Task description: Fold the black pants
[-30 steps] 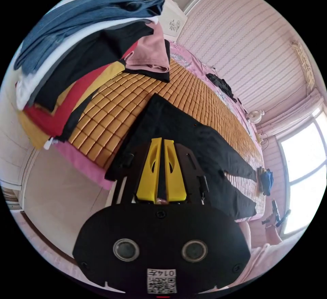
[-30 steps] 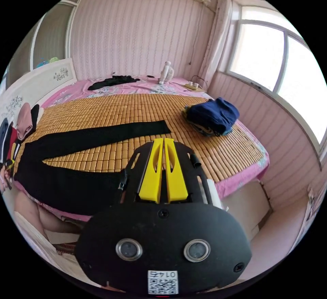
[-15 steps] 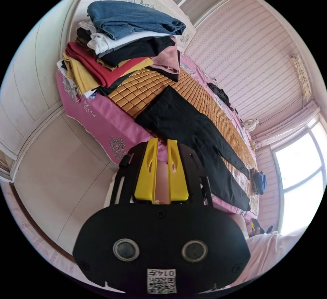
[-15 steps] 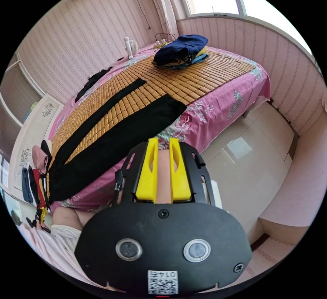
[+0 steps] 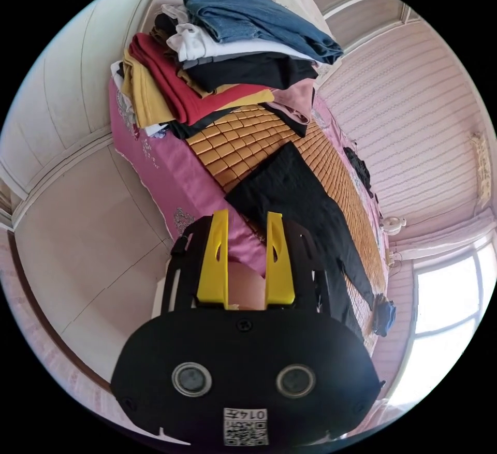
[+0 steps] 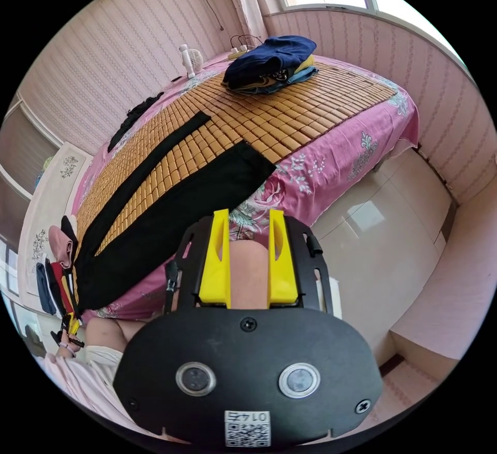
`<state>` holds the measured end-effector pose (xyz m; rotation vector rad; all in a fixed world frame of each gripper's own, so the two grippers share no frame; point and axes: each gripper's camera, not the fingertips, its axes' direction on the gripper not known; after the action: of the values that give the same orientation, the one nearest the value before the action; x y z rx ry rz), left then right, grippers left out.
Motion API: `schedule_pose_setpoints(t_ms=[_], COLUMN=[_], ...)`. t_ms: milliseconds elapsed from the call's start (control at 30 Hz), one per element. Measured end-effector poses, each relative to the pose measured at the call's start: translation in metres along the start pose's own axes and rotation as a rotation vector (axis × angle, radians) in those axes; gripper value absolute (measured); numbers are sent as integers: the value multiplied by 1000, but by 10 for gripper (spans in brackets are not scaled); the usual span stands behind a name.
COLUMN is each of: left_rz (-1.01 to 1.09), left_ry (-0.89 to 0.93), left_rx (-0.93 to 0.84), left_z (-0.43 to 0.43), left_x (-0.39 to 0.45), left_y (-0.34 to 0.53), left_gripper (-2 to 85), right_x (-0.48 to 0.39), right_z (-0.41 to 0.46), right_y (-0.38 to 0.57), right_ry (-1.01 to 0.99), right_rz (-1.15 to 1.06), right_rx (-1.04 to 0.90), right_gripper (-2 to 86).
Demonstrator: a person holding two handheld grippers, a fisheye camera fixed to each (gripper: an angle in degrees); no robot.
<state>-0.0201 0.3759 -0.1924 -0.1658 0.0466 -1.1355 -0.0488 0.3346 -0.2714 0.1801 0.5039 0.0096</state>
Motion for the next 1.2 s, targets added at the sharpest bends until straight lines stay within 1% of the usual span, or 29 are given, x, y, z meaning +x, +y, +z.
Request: schedule_pose_setpoints(t_ms=[133,233,300,367,467,567,667,800,867,933,1100,1200], left_rz=[-33,-38,19,76,130,131,140,177,175,182,300,324], left_ry=[-22,-28,-124,-182,-233,-230,-225,-181,-149,-116,49,123], left_rx=[-33,-92,-152,-188,-230,-240,-240,-217,-212,-198,-111,-82], left_z=[18,37,46,49,51,50,47,37,31,23,-5,-15], left_x=[4,9,18,25,30,31,33,36,35,34,39,48], left_y=[-15,-26,-33,-39,-46,-49,-51,-51,-52,-53,-57,-65], left_gripper=[123,123,110,97,72,48,42,41,41,42,41,39], right_x=[20,30,36,44,46,44,46,54,59,60,54,34], right_z=[19,29,31,36,47,61,70,73,68,64,48,38], right_y=[-18,-27,-31,-35,-42,-48,-52,-50,-48,-48,-60,-84], right_ry=[7,0,-14,-29,-19,-4,16,-29,-101,-131,-223,-258], right_rz=[91,140,168,197,190,174,176,187,174,164,103,29], right_rx=[-43,-66,-56,-46,-59,-96,-119,-112,-76,-56,-1,28], right_gripper=[118,120,121,121,114,87,67,56,20,12,3,1])
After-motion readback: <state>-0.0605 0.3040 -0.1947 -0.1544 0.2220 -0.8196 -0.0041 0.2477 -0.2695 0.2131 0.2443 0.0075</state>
